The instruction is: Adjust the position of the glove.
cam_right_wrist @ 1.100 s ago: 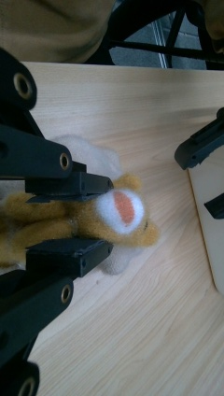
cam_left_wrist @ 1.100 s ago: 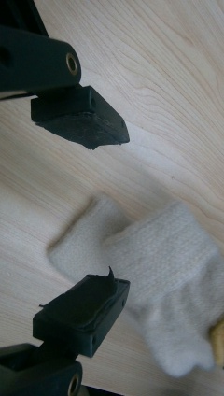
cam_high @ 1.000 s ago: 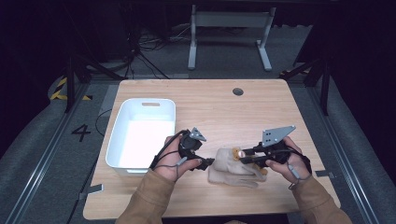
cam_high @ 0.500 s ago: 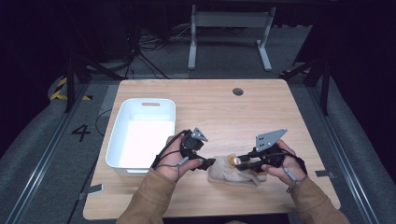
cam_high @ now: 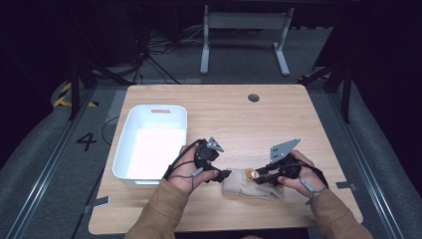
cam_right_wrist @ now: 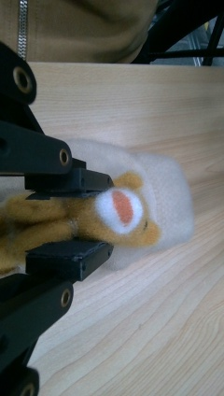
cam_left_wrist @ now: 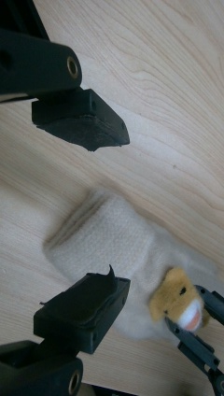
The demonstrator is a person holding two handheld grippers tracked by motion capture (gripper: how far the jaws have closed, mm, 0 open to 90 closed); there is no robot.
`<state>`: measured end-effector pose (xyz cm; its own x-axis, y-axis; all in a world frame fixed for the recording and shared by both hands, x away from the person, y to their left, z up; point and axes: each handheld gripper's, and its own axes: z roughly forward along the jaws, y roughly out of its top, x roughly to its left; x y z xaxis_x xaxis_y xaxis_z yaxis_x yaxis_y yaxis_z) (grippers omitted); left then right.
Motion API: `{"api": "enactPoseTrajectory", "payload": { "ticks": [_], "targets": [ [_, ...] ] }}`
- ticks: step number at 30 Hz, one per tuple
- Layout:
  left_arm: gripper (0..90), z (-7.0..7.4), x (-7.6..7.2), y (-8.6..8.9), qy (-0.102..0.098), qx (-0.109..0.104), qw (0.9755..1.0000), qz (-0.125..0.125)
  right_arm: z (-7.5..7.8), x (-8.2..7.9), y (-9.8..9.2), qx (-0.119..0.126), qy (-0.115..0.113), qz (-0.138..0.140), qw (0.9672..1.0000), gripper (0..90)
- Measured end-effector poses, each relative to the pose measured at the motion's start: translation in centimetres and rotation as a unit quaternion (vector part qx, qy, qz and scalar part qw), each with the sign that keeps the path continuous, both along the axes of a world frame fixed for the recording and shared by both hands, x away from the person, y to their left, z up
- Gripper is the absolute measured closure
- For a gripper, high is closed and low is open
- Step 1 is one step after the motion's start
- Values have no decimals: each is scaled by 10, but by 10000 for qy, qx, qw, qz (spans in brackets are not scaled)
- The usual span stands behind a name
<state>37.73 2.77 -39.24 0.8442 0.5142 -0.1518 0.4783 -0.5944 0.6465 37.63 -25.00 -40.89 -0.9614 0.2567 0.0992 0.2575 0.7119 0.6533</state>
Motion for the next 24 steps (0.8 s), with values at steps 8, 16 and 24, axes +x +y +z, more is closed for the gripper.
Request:
{"api": "enactPoseTrajectory", "payload": {
  "ticks": [8,16,24],
  "targets": [
    [286,0,2,-2,3,13,9999,-172,-9,2,0,-218,31,-229,9995,466],
    [241,7,4,-5,-40,-136,9994,-319,0,-1,-11,127,-177,-534,9983,345],
    [238,11,5,-9,-251,-182,9978,-582,12,-2,-28,551,-393,-1016,9925,258]
  ]
}}
